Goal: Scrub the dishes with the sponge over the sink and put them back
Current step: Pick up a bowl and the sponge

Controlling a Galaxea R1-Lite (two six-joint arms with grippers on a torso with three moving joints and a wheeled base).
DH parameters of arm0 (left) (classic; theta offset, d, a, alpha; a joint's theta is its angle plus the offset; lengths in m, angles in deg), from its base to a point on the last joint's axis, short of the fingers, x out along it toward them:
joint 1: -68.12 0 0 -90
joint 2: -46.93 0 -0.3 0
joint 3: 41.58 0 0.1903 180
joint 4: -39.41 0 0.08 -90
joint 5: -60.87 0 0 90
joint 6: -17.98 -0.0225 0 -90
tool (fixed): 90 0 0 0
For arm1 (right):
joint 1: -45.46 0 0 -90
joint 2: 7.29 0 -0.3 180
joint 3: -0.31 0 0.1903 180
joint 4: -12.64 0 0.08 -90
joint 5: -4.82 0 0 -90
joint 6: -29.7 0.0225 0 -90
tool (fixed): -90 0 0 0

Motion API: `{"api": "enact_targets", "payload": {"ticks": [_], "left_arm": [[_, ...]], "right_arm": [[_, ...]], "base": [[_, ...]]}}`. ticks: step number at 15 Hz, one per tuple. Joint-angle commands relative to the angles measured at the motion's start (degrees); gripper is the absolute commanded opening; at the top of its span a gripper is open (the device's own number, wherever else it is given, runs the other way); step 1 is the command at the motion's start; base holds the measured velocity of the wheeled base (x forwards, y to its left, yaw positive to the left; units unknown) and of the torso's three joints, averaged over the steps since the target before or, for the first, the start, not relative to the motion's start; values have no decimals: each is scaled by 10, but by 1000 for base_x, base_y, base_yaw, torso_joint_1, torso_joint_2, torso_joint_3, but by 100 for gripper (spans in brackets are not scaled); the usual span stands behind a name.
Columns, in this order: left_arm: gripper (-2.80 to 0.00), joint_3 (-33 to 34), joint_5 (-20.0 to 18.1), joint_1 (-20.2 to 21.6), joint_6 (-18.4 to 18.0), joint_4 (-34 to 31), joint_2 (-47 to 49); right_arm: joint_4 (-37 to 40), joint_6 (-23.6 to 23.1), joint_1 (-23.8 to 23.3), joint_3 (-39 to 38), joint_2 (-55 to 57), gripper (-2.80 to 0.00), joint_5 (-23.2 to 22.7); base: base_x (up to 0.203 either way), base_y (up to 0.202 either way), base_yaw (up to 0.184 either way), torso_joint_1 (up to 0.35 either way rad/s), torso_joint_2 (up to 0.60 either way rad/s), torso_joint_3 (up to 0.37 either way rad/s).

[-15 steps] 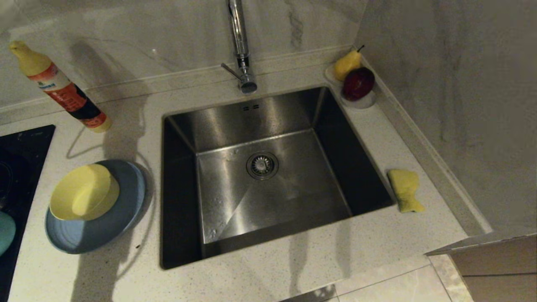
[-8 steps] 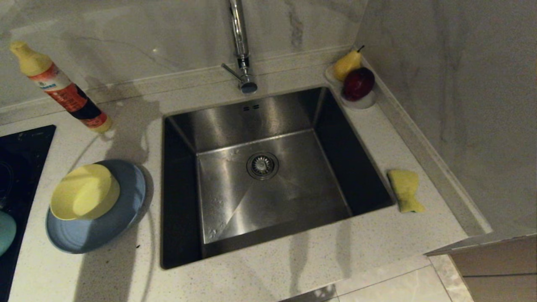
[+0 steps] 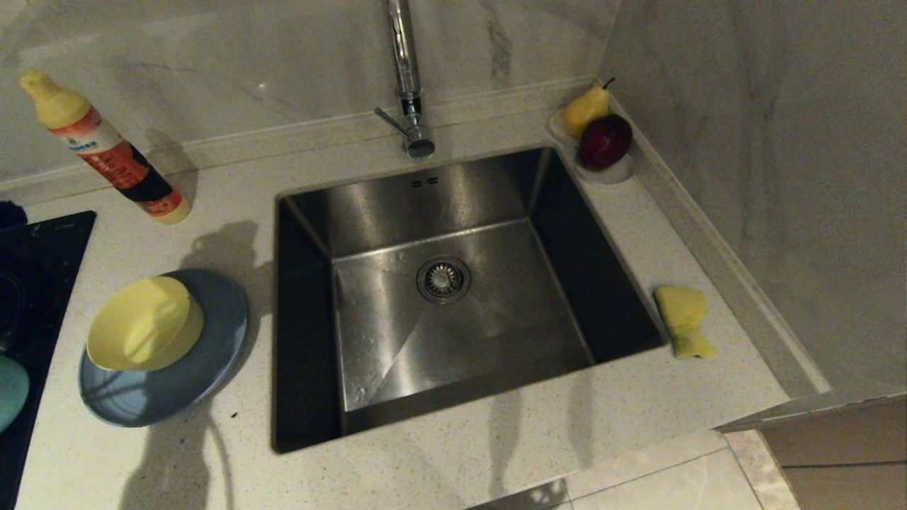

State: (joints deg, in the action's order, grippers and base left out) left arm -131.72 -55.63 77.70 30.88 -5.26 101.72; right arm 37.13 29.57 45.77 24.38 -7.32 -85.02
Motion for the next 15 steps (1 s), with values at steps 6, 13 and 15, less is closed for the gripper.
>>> {"api": "enact_targets", "payload": {"ticks": [6,13,15], "left_arm": [[-280,-14,-11,-50,52,129,192],[-280,-205,22,-138,114,211,411],[-280,-264,34,-148,120,216,454]], "right_arm": [[0,0,0,0,-1,-280,0],[0,0,0,0,-1,-280,0],[0,0,0,0,-1,-280,0]], "base": [[0,0,0,0,0,0],[0,0,0,0,0,0],[0,0,0,0,0,0]]}}
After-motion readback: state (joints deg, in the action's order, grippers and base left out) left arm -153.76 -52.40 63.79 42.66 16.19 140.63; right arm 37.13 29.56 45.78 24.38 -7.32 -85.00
